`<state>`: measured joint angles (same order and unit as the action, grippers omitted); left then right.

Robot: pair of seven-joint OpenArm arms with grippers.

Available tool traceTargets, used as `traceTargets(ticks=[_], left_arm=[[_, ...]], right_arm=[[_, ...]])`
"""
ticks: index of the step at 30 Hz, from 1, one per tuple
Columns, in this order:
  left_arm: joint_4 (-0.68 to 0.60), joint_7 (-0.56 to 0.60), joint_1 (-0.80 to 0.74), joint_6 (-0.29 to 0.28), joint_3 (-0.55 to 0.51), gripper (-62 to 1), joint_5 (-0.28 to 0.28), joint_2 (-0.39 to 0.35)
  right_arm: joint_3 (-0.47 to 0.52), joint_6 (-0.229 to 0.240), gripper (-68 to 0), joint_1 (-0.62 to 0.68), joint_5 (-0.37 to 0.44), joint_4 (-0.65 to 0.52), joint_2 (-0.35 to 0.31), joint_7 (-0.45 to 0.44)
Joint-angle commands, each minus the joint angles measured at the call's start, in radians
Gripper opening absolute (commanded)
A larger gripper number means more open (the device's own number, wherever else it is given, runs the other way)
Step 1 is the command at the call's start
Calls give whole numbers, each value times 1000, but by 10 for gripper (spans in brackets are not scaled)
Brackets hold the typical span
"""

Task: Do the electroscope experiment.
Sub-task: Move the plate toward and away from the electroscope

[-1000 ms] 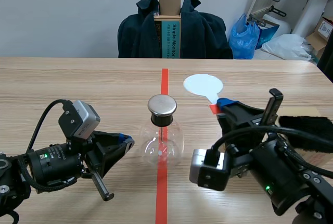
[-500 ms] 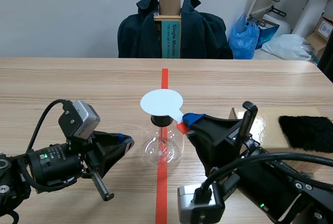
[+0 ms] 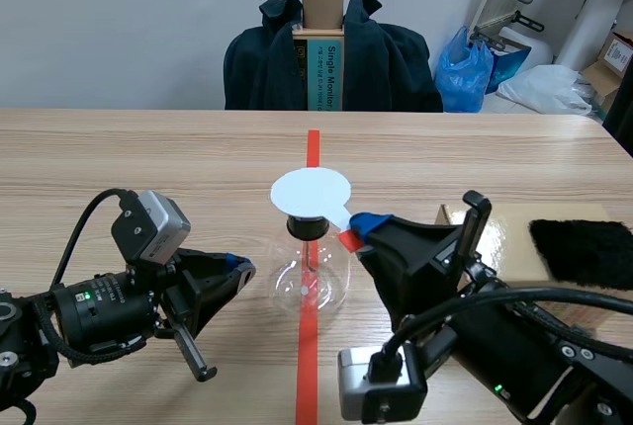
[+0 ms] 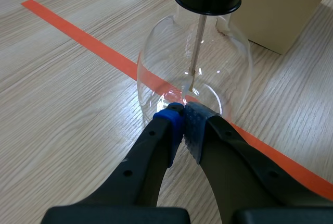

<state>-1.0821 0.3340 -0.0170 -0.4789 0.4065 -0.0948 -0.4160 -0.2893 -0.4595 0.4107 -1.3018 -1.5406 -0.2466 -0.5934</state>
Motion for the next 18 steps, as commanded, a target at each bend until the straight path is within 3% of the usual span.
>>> traceTargets(ticks=[1, 6, 14, 18], left_arm=[[-13, 17, 3, -2, -1, -593, -13, 3], [-13, 17, 3, -2, -1, -593, -13, 3], [-13, 17, 3, -2, -1, -593, -13, 3], [-13, 17, 3, -2, -1, -593, -13, 3]], right_arm=[[9, -15, -667, -14, 7, -18, -11, 26], [9, -15, -667, -14, 7, -18, -11, 138], [9, -15, -667, -8, 12, -18, -11, 418], [9, -15, -667, -6, 97, -24, -11, 495]])
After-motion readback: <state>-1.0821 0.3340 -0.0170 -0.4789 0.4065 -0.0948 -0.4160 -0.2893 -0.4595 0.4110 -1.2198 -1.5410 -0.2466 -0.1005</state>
